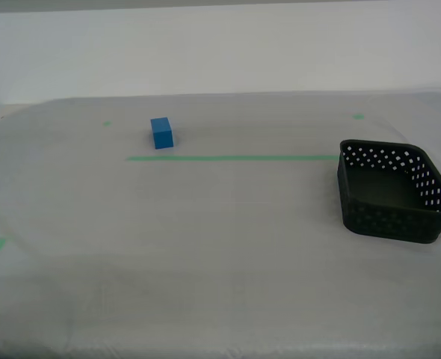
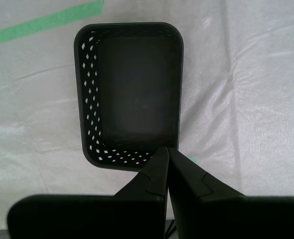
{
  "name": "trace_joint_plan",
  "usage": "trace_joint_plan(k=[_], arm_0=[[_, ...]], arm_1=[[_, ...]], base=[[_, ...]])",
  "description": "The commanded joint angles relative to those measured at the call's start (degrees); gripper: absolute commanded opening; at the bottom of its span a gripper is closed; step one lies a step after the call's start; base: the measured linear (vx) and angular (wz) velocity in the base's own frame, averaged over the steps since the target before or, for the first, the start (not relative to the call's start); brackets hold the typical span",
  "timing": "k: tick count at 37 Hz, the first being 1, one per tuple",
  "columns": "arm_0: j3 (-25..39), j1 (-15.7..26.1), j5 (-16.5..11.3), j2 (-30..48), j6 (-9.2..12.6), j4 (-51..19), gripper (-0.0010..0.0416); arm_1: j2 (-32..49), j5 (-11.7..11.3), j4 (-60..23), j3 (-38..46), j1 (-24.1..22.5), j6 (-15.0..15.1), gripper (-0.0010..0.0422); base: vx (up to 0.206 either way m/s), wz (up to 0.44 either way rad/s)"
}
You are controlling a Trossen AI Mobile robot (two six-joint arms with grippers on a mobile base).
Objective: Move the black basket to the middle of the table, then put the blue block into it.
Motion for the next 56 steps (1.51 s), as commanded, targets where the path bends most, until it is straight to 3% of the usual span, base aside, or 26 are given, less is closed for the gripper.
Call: trace_joint_plan(k=[1, 10, 17, 26, 36, 45, 56], arm_0=[[0.04, 0.04, 0.33, -0.04, 0.04, -0.09, 0.0000], [0.04, 0.04, 2.05, 0.07, 0.07, 0.00, 0.0005], [0.04, 0.04, 3.50, 0.07, 0.22, -0.09, 0.0034], [0.04, 0.07, 3.45, 0.07, 1.51, -0.09, 0.0064], [0.00, 0.11, 3.76, 0.07, 1.55, 0.11, 0.0109], [-0.04, 1.31, 7.45, 0.68, 2.60, 1.01, 0.0184], [-0.04, 2.91, 7.61, 4.00, 3.13, 2.60, 0.0324]], arm_1=[[-0.02, -0.04, 0.31, 0.02, 0.00, 0.11, 0.0000], [-0.02, -0.04, 0.31, 0.02, -0.02, 0.11, 0.0000], [-0.02, -0.04, 0.31, 0.02, 0.00, 0.11, 0.0000], [-0.02, -0.04, 0.31, 0.02, -0.02, 0.11, 0.0000], [-0.02, -0.04, 0.31, 0.02, 0.00, 0.11, 0.0000], [-0.02, -0.04, 0.31, 0.02, -0.02, 0.11, 0.0000], [-0.02, -0.04, 0.31, 0.02, 0.00, 0.11, 0.0000]], base=[[0.000, 0.000], [0.000, 0.000], [0.000, 0.000], [0.000, 0.000], [0.000, 0.000], [0.000, 0.000], [0.000, 0.000]])
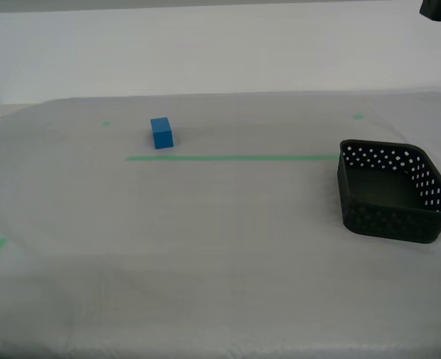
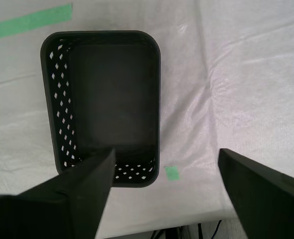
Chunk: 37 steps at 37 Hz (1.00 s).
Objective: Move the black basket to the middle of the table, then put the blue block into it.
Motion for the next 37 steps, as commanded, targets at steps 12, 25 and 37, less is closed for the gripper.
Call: trace_joint_plan(k=[12, 25, 37], arm_0=[[-2.69, 1.75, 0.15, 3.50, 3.02, 5.46, 0.0387], [-12.72, 1.99, -0.04, 3.43, 6.29, 15.45, 0.0400], [-20.63, 1.99, 0.31, 3.43, 6.40, 27.19, 0.0400]], arm_1=[[-0.02, -0.04, 0.31, 0.02, -0.02, 0.11, 0.0000], [-0.02, -0.04, 0.31, 0.02, 0.00, 0.11, 0.0000], [-0.02, -0.04, 0.31, 0.02, -0.02, 0.11, 0.0000]], base=[[0.000, 0.000], [0.000, 0.000], [0.000, 0.000]])
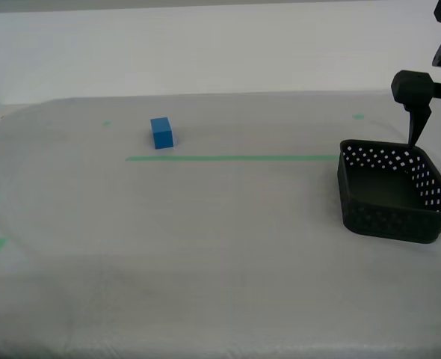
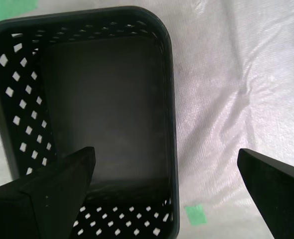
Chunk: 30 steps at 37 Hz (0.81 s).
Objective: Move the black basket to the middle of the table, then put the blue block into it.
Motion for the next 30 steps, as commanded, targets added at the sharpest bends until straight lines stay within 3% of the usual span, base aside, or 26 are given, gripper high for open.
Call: trace_joint_plan(k=[1, 14, 26, 30], arm_0=[[-2.12, 0.04, 0.50, -0.04, 0.20, 3.26, 0.0401], [-7.69, 0.04, 0.26, 0.02, 0.17, 13.05, 0.0397], [-8.90, 0.04, 0.72, 0.02, 0.00, 13.55, 0.0397], [-9.03, 0.04, 2.80, 0.02, -0.09, 13.51, 0.0399]], arm_1=[[-0.02, -0.04, 0.31, 0.02, -0.02, 0.11, 0.0000], [-0.02, -0.04, 0.31, 0.02, 0.00, 0.11, 0.0000], [-0.02, -0.04, 0.31, 0.02, 0.00, 0.11, 0.0000], [-0.02, -0.04, 0.31, 0.02, 0.00, 0.11, 0.0000]], base=[[0.000, 0.000], [0.000, 0.000], [0.000, 0.000], [0.000, 0.000]])
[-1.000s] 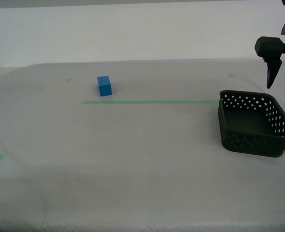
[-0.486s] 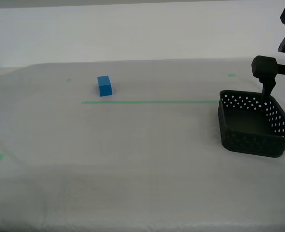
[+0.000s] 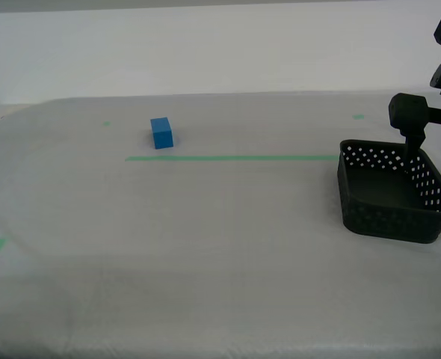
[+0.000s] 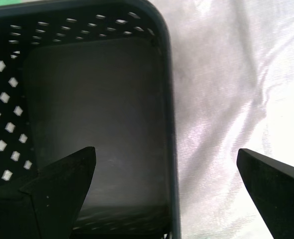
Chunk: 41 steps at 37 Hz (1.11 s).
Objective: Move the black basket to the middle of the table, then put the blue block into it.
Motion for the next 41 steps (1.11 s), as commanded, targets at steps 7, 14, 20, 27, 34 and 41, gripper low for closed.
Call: trace_joint_plan(k=[7, 14, 20, 27, 34, 41], arm_0=[[-0.33, 0.09, 4.55, 0.02, -0.83, 0.22, 0.0398], [-2.25, 0.31, 4.55, 0.02, -1.25, 3.82, 0.0398], [-3.87, 0.48, 4.55, 0.02, -1.27, 5.95, 0.0398], [-5.84, 0.81, 4.61, 0.02, -1.27, 8.24, 0.0398], [-6.82, 1.20, 5.75, 0.02, -1.27, 10.12, 0.0398], [-6.86, 2.58, 7.61, 0.02, -1.27, 10.32, 0.0398]], arm_1=[[-0.02, -0.04, 0.33, 0.02, -0.02, 0.11, 0.0000], [-0.02, -0.04, 0.33, 0.02, -0.02, 0.09, 0.0000], [-0.02, -0.04, 0.33, 0.02, 0.00, 0.11, 0.0000], [-0.02, -0.04, 0.33, 0.02, -0.02, 0.11, 0.0000], [-0.02, -0.04, 0.33, 0.02, -0.02, 0.11, 0.0000], [-0.02, -0.04, 0.33, 0.02, -0.02, 0.11, 0.0000]], base=[[0.000, 0.000], [0.000, 0.000], [0.000, 0.000], [0.000, 0.000], [0.000, 0.000], [0.000, 0.000]])
